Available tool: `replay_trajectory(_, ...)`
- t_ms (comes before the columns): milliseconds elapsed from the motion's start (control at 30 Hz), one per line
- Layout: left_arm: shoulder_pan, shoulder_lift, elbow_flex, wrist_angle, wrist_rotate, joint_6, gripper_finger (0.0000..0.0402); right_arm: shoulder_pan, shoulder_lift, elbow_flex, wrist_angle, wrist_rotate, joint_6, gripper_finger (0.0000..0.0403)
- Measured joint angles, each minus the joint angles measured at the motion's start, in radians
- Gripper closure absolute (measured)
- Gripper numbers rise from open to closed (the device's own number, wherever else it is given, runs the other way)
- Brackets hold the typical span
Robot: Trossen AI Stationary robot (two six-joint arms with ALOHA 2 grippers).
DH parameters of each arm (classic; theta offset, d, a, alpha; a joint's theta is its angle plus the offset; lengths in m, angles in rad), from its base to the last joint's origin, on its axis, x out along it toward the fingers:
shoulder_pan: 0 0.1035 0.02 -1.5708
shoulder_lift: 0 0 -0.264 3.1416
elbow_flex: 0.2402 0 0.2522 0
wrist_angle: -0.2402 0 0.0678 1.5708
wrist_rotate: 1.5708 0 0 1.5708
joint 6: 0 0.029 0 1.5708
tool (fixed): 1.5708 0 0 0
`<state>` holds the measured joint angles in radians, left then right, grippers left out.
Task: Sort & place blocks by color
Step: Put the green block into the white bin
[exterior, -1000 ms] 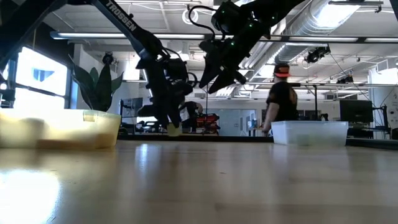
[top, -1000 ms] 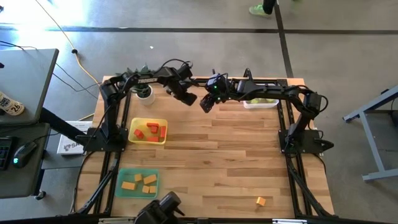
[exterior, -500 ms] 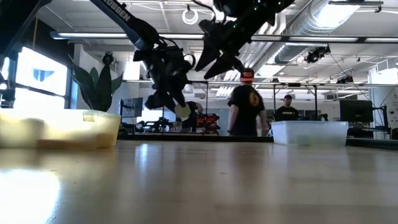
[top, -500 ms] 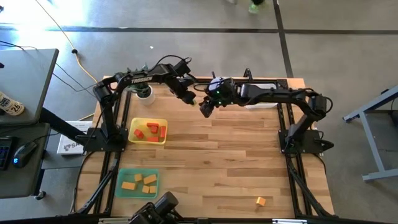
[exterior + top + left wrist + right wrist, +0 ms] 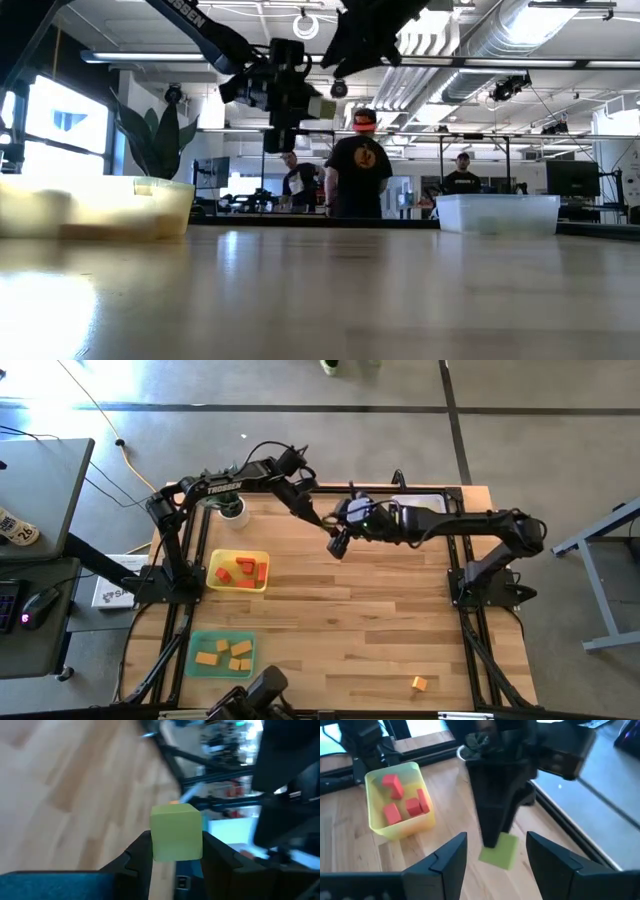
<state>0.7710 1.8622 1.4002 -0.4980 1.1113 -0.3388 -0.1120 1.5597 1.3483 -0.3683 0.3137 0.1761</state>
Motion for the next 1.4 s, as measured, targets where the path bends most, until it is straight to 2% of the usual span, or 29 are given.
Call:
replay_trajectory(167, -0.006, 0.0, 0.0, 0.113, 0.093, -0.111, 0.0295, 0.064, -0.013, 0.0, 0.002, 0.095, -0.02, 0.0212)
replay_trajectory(433, -0.006, 0.0, 0.0, 0.239, 0.142, -0.23, 0.0294, 0.145, -0.012, 0.0, -0.001, 0.351, -0.02, 0.0212)
replay_trajectory(533, -0.006, 0.0, 0.0, 0.281, 0.158, -0.268, 0.0294, 0.159, -0.012, 0.0, -0.001, 0.407, -0.019, 0.0212)
replay_trajectory(1100, -0.052, 0.001, 0.0, 0.601, 0.188, -0.502, 0.0293, 0.131, -0.012, 0.0, -0.002, 0.409, 0.033, 0.0215)
replay_trajectory(1200, -0.053, 0.001, 0.0, 0.635, 0.185, -0.527, 0.0291, 0.126, -0.012, 0.0, -0.002, 0.409, 0.033, 0.0235)
replay_trajectory(1333, -0.053, 0.002, 0.0, 0.638, 0.181, -0.537, 0.029, 0.125, -0.012, 0.0, -0.005, 0.409, 0.025, 0.0292)
replay_trajectory(1400, -0.053, 0.002, 0.0, 0.637, 0.182, -0.537, 0.0288, 0.125, -0.011, 0.0, -0.005, 0.407, 0.009, 0.0298)
